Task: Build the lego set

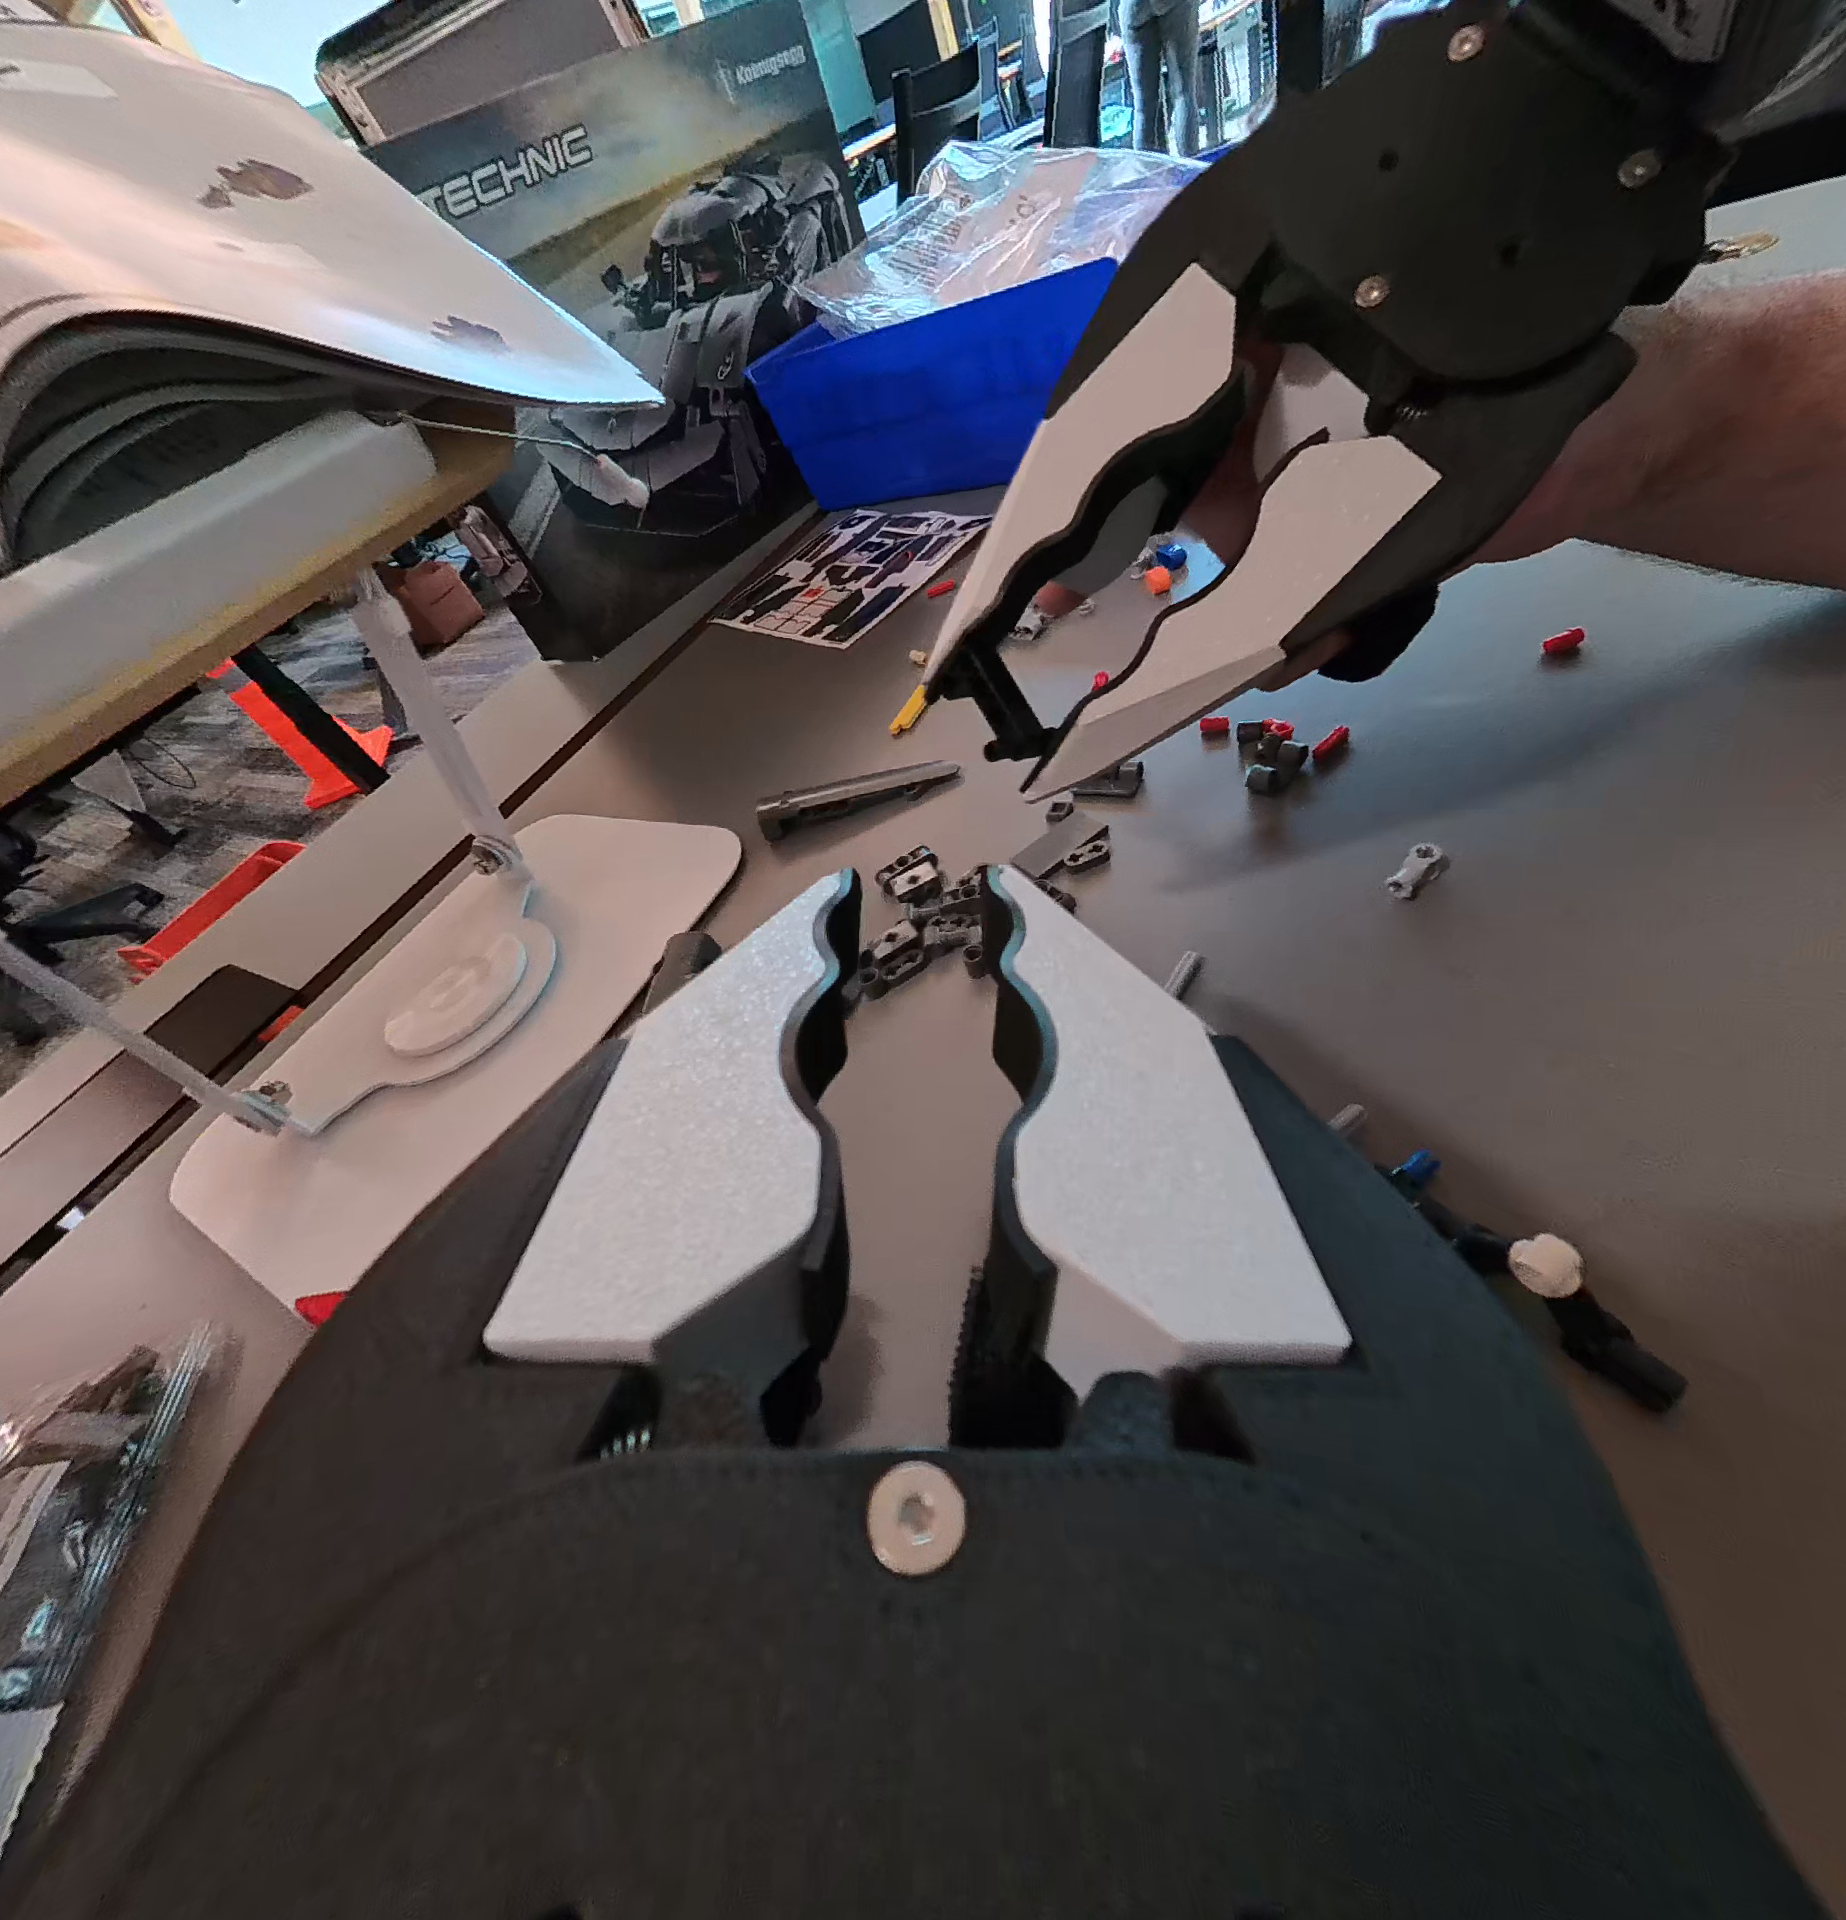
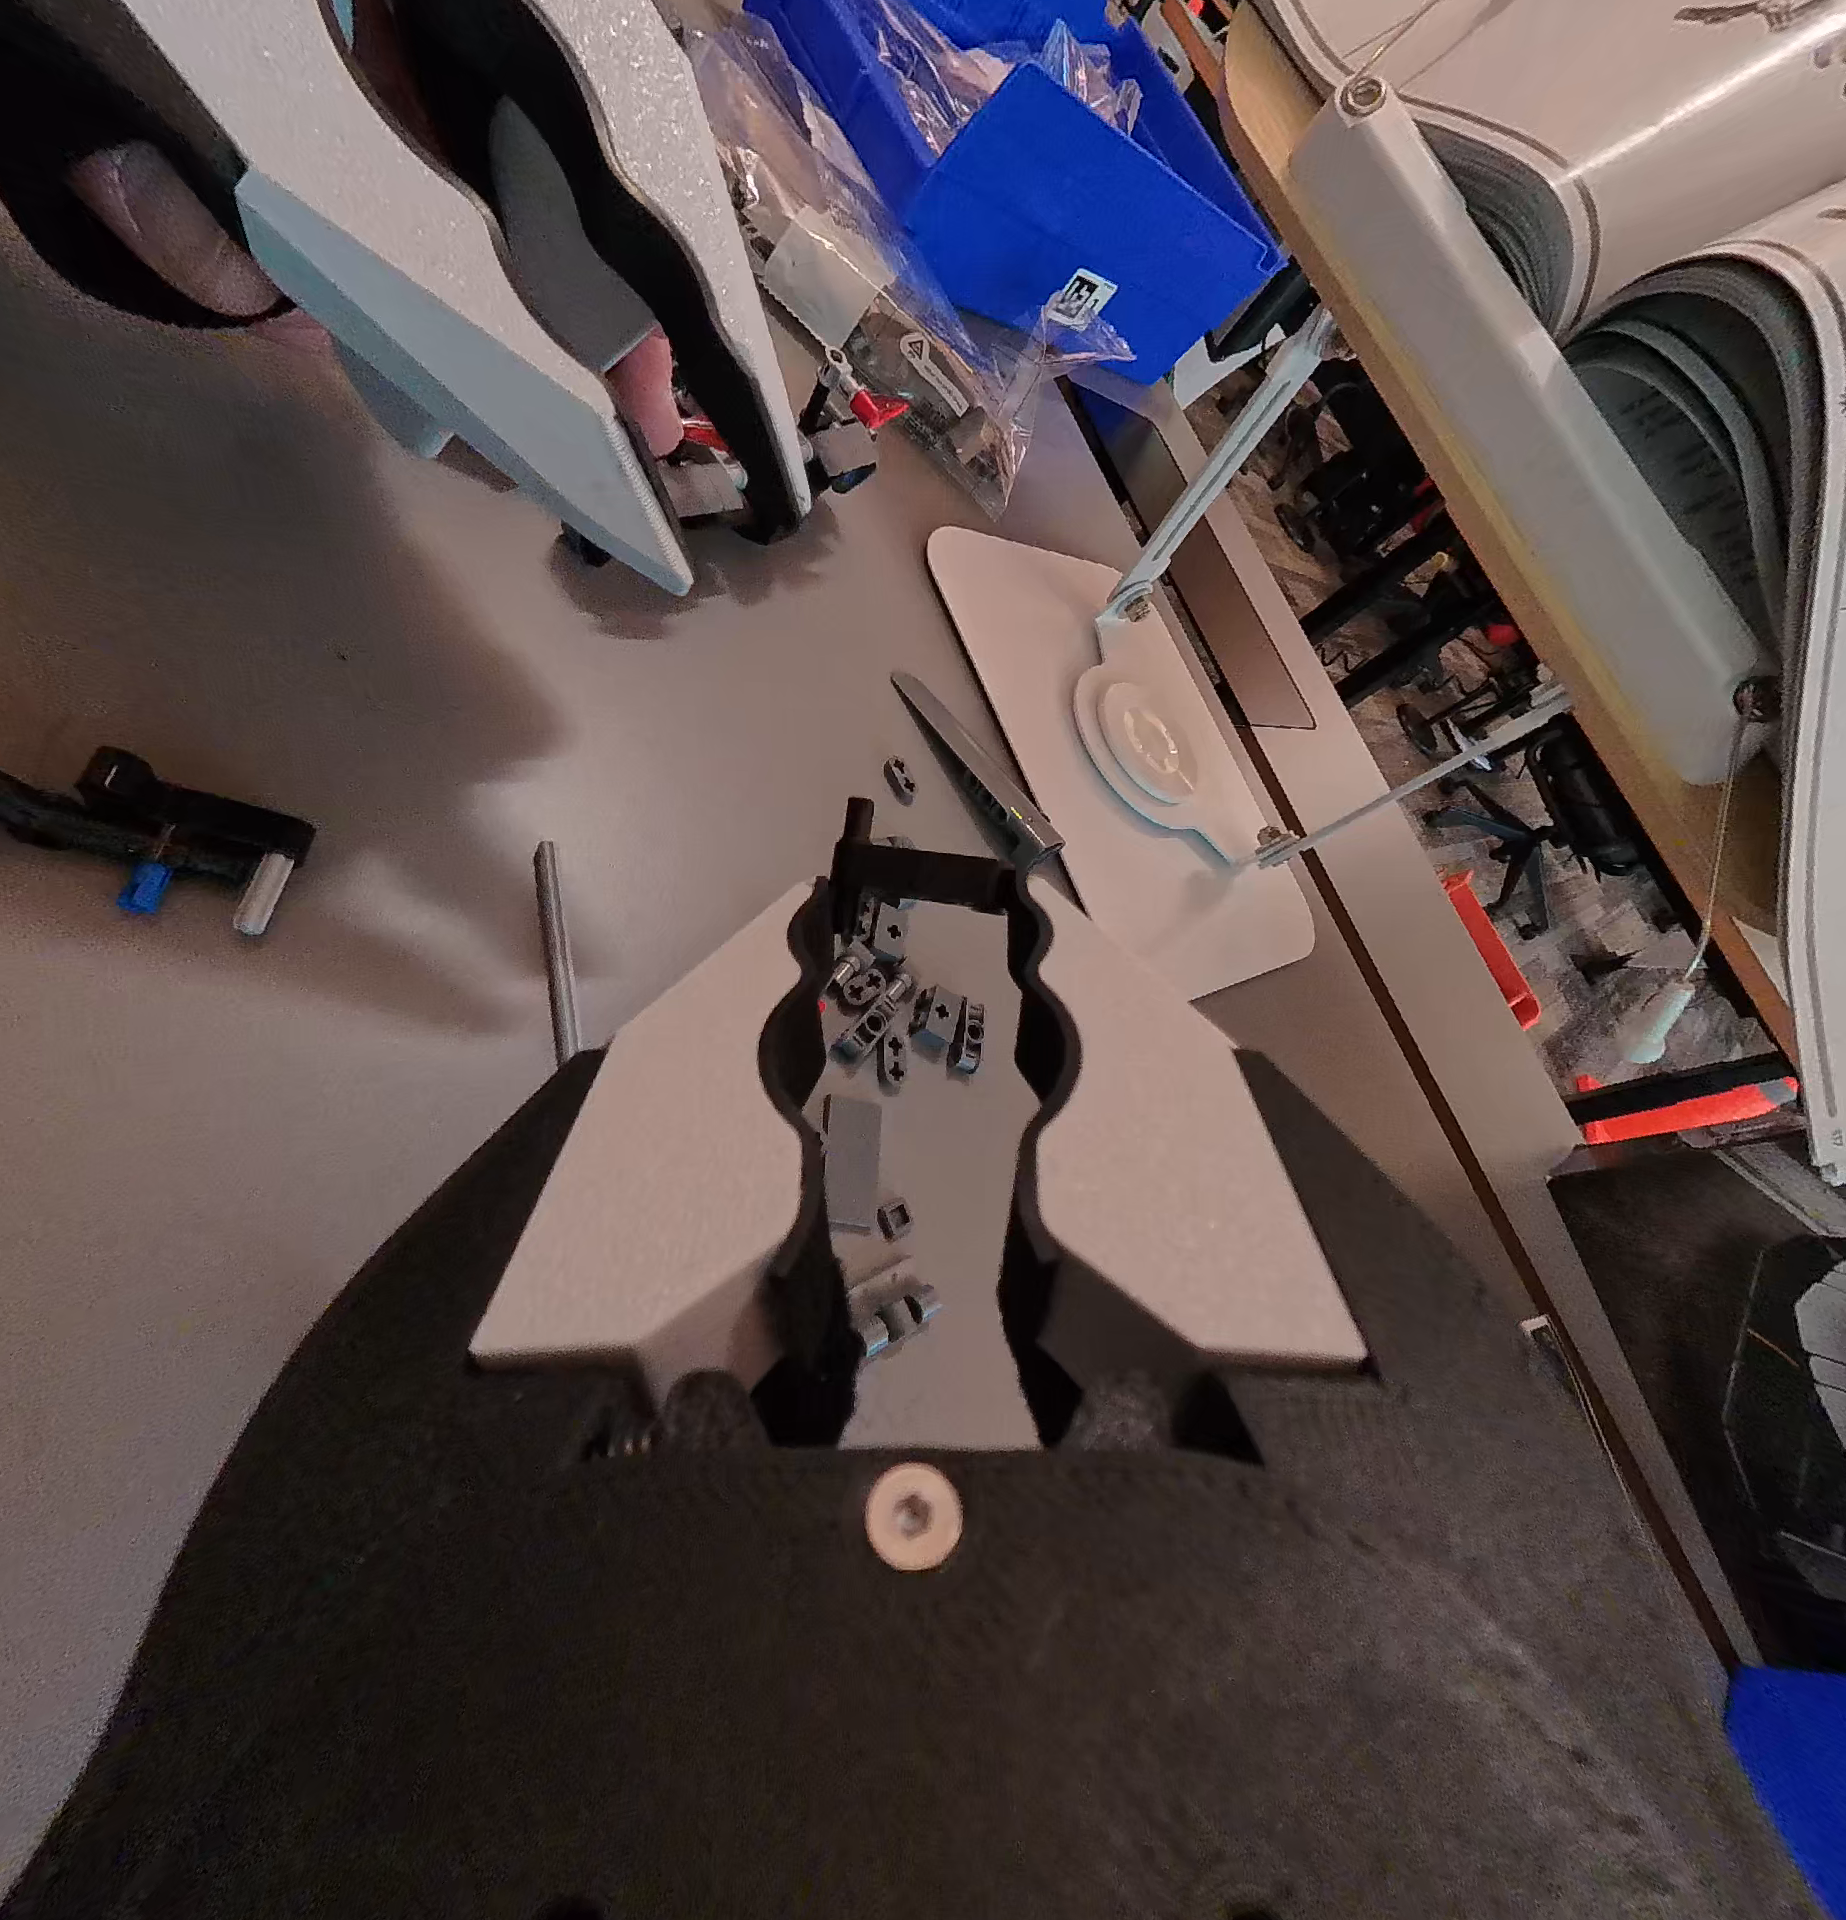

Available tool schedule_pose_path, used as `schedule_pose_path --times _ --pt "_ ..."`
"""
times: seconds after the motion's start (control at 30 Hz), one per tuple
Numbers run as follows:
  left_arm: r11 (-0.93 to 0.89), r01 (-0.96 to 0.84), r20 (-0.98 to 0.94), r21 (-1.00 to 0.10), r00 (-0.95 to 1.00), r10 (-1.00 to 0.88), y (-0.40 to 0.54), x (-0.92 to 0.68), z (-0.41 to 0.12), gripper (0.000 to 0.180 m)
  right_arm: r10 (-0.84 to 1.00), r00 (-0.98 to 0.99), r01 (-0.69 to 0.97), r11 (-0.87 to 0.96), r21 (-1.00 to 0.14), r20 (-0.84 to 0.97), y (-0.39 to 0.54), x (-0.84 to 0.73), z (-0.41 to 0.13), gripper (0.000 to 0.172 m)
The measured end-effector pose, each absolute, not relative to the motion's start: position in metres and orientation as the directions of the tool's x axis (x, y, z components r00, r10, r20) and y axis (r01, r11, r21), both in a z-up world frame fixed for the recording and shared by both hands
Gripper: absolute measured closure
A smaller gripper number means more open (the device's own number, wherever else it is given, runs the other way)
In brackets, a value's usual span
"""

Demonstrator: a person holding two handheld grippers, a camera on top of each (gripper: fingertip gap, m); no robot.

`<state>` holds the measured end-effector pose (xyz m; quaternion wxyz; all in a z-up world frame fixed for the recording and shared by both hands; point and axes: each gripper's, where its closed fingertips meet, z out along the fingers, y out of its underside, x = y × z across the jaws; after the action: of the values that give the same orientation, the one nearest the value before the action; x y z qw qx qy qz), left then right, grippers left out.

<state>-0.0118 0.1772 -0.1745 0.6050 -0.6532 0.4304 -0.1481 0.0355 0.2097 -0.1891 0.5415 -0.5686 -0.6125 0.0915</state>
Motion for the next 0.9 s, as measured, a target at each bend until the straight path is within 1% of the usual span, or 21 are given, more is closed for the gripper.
schedule_pose_path --times 0.1,0.4,0.6,0.9 --pt "0.106 -0.390 -0.335 -0.915 0.584 -0.739 0.177 -0.013 -0.175 0.160 0.793 0.233 0.595 0.342 -0.728 0.563 0.209 0.035 -0.188 0.141" --pt "0.148 -0.419 -0.387 -0.896 0.570 -0.725 0.176 -0.013 -0.174 0.160 0.812 0.258 0.527 0.336 -0.781 0.523 0.206 0.034 -0.176 0.142" --pt "0.154 -0.420 -0.392 -0.894 0.569 -0.723 0.176 -0.013 -0.174 0.161 0.793 0.238 0.488 0.402 -0.775 0.561 0.196 0.031 -0.166 0.142" --pt "0.158 -0.433 -0.402 -0.888 0.560 -0.724 0.176 -0.011 -0.177 0.161 0.785 0.226 0.517 0.406 -0.754 0.577 0.197 0.031 -0.171 0.142"
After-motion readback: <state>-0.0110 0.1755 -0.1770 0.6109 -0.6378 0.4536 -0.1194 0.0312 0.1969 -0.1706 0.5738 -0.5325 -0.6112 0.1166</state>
